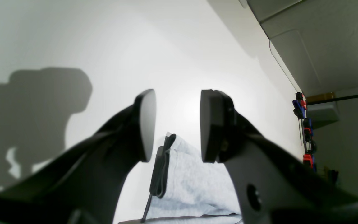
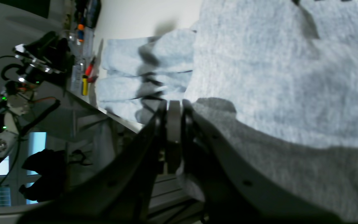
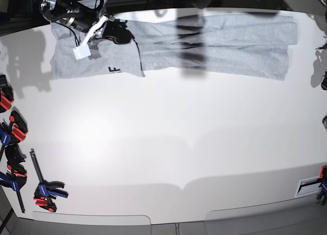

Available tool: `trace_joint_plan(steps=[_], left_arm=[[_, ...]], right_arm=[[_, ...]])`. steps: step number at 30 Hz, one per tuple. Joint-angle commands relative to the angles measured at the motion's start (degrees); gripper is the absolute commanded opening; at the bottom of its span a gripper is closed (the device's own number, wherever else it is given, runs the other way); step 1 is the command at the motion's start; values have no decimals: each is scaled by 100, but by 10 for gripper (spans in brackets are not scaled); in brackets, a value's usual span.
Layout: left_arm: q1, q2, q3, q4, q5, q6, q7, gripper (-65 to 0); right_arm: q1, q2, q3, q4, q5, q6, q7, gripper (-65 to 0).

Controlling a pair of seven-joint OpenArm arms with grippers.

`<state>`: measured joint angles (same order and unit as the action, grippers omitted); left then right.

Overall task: Fold the T-shirt properly
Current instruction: 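Grasp the folded shirt end with the right gripper and the other end with the left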

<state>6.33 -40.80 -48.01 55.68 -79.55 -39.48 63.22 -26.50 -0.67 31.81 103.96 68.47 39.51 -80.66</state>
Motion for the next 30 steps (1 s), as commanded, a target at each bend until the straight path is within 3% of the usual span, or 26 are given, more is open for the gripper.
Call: trace_joint_plan(steps=[1, 9, 10, 13, 14, 17, 21, 23, 30], left_arm=[[-31, -192, -37, 98, -153, -52, -70, -433], [-31, -192, -37, 98, -153, -52, -74, -433], [-31, -192, -37, 98, -153, -52, -74, -433], [-28, -192, -37, 98, -153, -52, -221, -432], [-28, -195, -39, 98, -149, -52, -295, -432], [-31, -192, -39, 98, -129, -52, -376, -420], [11, -195, -39, 98, 352, -52, -485, -317], [70, -190, -39, 98, 470, -52, -501, -288], [651, -63, -39, 98, 450, -52, -503, -289]], right_arm=[[-35, 17, 4, 105, 164, 49, 66, -650], [-35, 20, 2, 105, 269, 49, 66, -650], [-35, 20, 2, 105, 271, 49, 66, -621], [-35, 20, 4, 105, 323, 49, 66, -420], [-35, 20, 2, 105, 431, 49, 66, -393], [-33, 22, 4, 107, 920, 49, 66, -391], [20, 22, 4, 289, 1653, 49, 66, -391], [107, 22, 4, 487, 1653, 49, 66, -391], [658, 20, 4, 885, 1653, 49, 66, -391]])
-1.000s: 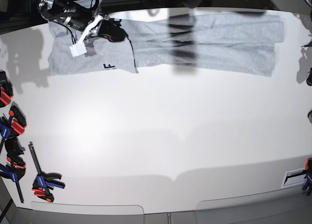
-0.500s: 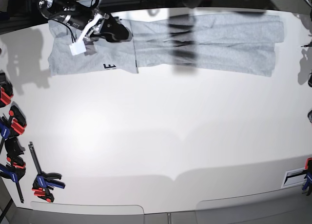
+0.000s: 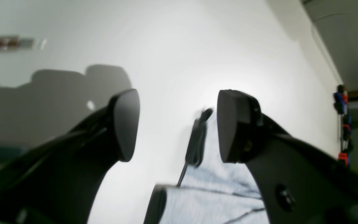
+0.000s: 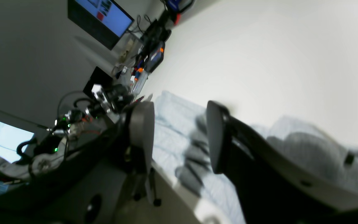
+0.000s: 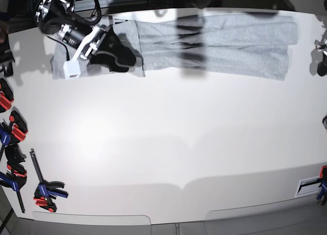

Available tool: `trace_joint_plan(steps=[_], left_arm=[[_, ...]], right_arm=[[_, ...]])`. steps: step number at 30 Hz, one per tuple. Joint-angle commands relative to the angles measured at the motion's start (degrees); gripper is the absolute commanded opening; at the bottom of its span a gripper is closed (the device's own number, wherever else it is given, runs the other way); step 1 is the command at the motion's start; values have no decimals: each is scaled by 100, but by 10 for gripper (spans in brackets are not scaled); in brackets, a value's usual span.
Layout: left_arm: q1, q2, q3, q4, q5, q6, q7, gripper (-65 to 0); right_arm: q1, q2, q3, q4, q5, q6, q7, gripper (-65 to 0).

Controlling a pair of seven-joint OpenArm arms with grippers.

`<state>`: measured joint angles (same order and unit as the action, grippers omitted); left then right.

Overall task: Fold the T-shirt properly
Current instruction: 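Grasp the folded shirt end with the right gripper and the other end with the left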

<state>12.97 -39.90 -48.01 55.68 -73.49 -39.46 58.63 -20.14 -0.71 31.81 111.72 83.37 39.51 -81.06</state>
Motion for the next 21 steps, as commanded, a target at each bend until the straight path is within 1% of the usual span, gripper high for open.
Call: trace_joint_plan(steps=[1, 4, 7, 12, 18, 21], left_arm=[[61, -101, -39, 98, -157, -54, -46, -289], [289, 90, -39, 98, -153, -54, -160, -289], [476, 273, -39, 98, -149, -54, -216, -289], [706, 566, -39, 98, -151, -54, -291, -289], [713, 901, -26, 98, -35, -54, -295, -289], [717, 1058, -26, 98, 0, -54, -201, -289]], right_arm=[[96, 22, 4, 109, 163, 49, 106, -391], [284, 22, 4, 109, 163, 49, 106, -391], [378, 24, 4, 109, -289, 49, 125, -391], [396, 22, 4, 109, -911, 49, 671, -392], [393, 24, 4, 109, -994, 49, 715, -392], [396, 24, 4, 109, -994, 49, 717, -392]])
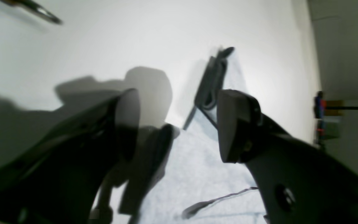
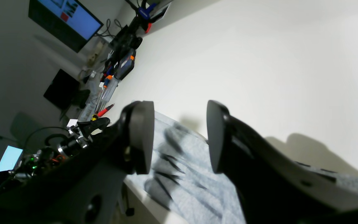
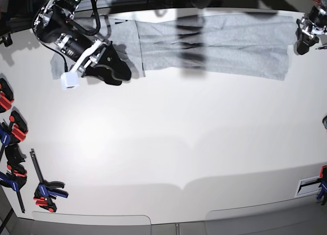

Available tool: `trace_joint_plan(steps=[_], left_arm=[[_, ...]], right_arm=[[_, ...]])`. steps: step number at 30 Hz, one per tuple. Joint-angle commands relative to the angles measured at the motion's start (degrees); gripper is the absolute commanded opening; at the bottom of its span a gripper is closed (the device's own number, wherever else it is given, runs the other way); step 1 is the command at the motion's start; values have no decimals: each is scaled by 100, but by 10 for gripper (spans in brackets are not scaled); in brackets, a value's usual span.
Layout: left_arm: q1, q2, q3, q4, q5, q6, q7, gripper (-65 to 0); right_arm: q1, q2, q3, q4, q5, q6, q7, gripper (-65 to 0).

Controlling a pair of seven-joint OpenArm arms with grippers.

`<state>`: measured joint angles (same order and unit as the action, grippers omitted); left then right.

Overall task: Fold the T-shirt properly
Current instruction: 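Grasp the folded shirt end with the right gripper and the other end with the left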

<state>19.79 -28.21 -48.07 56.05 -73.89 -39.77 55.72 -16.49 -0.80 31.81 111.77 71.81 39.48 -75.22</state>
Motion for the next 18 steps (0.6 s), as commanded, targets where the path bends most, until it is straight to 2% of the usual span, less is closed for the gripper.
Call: trace_joint_plan(steps=[1, 4, 8, 13, 18], left_arm=[[35, -70, -20, 61, 37, -23, 192, -289], [35, -9, -20, 61, 37, -23, 485, -289], [33, -28, 103, 61, 35, -23, 579, -289], [2, -39, 929, 61, -15, -23, 570, -289], [-11, -35, 1515, 61, -455, -23, 546, -289]], right_arm=[[31, 33, 4, 105, 162, 52, 133, -392], [31, 33, 4, 105, 162, 52, 133, -392], [31, 33, 4, 105, 162, 52, 136, -392], [31, 33, 4, 105, 162, 52, 133, -392], [28, 33, 4, 105, 162, 52, 125, -392]])
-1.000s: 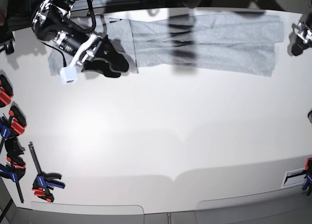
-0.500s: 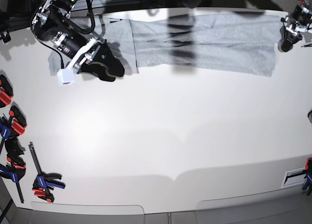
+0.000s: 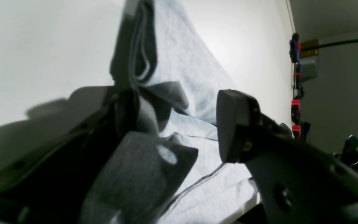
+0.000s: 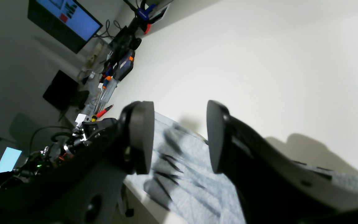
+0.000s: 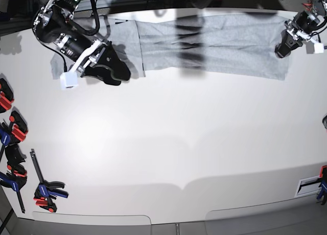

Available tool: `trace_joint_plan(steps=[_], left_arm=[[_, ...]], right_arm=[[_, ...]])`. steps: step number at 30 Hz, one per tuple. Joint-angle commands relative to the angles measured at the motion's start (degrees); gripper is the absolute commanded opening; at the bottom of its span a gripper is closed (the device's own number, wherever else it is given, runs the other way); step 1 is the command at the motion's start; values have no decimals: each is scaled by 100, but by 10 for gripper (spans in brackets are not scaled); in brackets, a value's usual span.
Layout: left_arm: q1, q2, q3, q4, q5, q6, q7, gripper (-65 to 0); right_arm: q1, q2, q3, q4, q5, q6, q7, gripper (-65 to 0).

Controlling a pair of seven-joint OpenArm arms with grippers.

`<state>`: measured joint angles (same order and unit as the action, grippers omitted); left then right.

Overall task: Fold the T-shirt properly
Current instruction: 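Grasp the folded shirt end with the right gripper and the other end with the left, then fold the shirt end held by the left gripper toward the right gripper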

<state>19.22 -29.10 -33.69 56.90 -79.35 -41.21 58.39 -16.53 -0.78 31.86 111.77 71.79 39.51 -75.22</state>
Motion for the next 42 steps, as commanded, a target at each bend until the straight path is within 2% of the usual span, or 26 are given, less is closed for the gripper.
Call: trace_joint_plan(steps=[1, 4, 7, 15, 22, 25, 29, 32, 36, 42], left_arm=[[46, 55, 76, -24, 76, 121, 280, -289], [48, 50, 74, -24, 87, 121, 289, -289], [46, 52, 74, -24, 83, 121, 286, -326], [7, 55, 74, -24, 81, 121, -4, -648], [-175, 52, 74, 107, -334, 121, 105, -650], [-173, 55, 74, 431, -565, 121, 417, -650], [-116, 59, 74, 1060, -565, 121, 909, -650], [26, 127, 74, 1657, -565, 121, 1237, -650], [332, 424, 74, 2557, -565, 121, 1237, -650], [535, 1134, 127, 3768, -565, 121, 1233, -650]], right_arm=[[33, 31, 0, 105, 164, 49, 122, -392], [33, 31, 0, 105, 164, 49, 122, -392], [33, 31, 0, 105, 164, 49, 127, -392], [35, 31, 0, 105, 164, 49, 127, -392], [35, 31, 0, 105, 28, 49, 138, -392], [35, 33, 0, 105, -608, 49, 450, -392], [35, 33, 0, 105, -1624, 49, 1073, -392], [50, 33, 9, 105, -2267, 49, 1307, -392], [66, 35, 197, 105, -2859, -42, 1613, -392], [131, 101, 942, 105, -2881, -330, 1617, -392]])
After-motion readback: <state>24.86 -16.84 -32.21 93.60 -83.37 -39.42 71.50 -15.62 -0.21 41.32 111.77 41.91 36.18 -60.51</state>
